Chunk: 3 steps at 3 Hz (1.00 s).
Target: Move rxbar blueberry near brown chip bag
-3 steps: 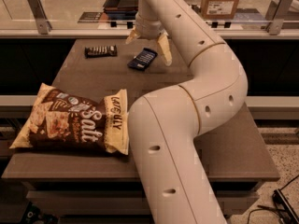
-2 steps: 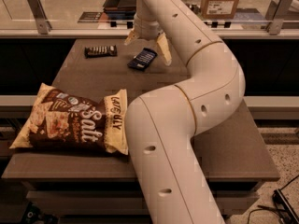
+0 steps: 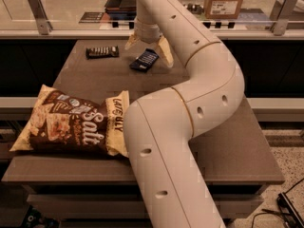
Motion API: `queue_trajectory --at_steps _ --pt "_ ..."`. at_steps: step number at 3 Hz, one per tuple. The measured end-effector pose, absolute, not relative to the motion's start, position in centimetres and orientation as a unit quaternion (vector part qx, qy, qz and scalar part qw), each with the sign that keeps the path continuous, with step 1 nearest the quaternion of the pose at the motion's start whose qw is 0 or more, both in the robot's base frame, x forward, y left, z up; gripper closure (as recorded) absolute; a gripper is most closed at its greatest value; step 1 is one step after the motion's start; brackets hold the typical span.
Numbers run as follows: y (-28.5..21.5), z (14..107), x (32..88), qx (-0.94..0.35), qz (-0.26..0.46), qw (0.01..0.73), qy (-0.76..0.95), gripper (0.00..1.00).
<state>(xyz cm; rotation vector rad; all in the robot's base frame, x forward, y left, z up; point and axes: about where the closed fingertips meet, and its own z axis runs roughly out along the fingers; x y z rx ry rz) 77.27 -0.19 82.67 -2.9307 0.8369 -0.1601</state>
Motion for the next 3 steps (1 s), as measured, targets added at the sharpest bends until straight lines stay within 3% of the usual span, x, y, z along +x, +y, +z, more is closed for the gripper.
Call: queue_trajectory --at_steps 2,3 --pt "-0.1 81.5 77.4 -0.966 -0.044 0.037 0.253 0.00" --pt "0.3 81.3 78.4 -0.964 -0.058 0.048 0.253 0.14"
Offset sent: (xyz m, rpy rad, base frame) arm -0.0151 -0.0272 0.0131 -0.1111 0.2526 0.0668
